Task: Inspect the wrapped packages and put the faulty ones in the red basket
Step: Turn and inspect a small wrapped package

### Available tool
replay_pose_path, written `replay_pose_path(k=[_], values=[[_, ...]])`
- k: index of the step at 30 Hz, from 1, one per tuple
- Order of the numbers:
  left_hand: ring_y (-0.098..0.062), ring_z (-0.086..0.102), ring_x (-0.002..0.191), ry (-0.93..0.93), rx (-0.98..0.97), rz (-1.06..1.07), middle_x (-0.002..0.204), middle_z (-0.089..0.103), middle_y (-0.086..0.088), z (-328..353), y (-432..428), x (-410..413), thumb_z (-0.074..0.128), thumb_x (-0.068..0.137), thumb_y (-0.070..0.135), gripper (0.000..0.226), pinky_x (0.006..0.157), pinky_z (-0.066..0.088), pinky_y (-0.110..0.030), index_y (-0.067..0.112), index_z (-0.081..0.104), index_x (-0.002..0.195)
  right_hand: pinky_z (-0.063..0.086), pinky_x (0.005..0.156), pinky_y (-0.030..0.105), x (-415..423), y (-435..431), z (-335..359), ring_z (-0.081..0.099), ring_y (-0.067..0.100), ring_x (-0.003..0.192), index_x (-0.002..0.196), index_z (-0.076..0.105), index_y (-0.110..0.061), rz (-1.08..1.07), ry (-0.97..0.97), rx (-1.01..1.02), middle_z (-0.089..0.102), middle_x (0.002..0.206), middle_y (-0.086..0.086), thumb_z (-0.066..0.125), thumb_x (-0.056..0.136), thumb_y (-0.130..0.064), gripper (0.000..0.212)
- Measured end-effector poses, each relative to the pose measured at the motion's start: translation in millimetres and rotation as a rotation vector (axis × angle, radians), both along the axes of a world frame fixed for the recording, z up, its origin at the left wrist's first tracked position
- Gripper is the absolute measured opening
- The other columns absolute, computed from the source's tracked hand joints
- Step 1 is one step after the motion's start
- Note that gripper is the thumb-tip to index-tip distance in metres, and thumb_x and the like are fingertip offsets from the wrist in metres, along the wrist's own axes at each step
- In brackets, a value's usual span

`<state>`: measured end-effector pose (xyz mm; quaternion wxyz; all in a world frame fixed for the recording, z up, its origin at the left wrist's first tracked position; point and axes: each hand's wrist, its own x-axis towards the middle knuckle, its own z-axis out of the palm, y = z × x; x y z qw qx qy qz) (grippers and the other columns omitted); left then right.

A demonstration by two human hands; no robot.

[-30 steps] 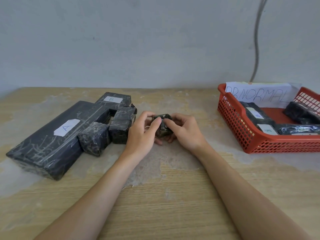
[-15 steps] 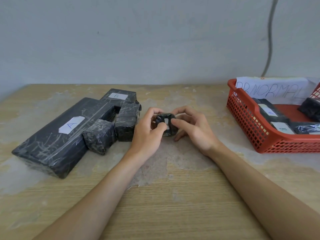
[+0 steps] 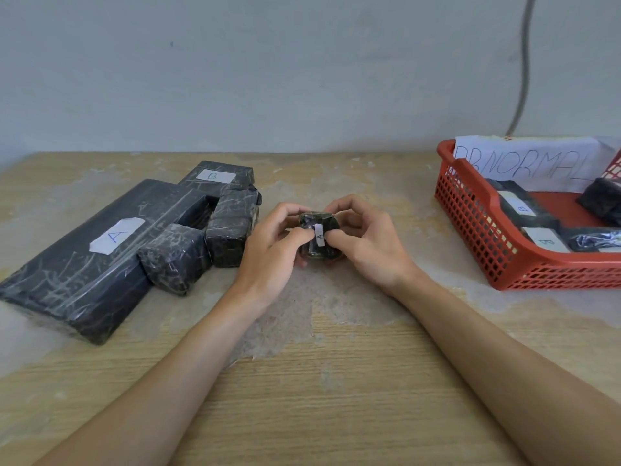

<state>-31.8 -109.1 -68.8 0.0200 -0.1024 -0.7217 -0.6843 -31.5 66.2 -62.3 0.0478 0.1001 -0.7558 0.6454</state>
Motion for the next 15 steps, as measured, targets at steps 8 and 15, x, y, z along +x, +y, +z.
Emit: replay_pose_path(k=[8,15], values=[[-0.02,0.072,0.09,0.034,-0.068,0.042,0.099,0.075,0.004,-0.6,-1.2,2.4,0.059,0.092,0.031,0.016,0.064,0.058,-0.033,0.028,0.07,0.103,0.06,0.065,0.033,1.2,-2.3,-1.6,0.071,0.02,0.075,0.106,0.067,-0.008,-0.012,0.047,0.027,0.071,0.085,0.006,0.069,0.097,-0.002,0.011],[-0.022,0.075,0.091,0.053,-0.098,0.079,0.1,0.077,0.003,1.6,-2.1,5.7,0.069,0.096,0.032,0.013,0.066,0.063,-0.039,0.03,0.072,0.108,0.066,0.063,0.05,1.6,-1.3,-3.7,0.074,0.029,0.077,0.106,0.068,-0.016,0.005,0.04,0.044,0.074,0.095,0.005,0.077,0.088,-0.004,0.024]])
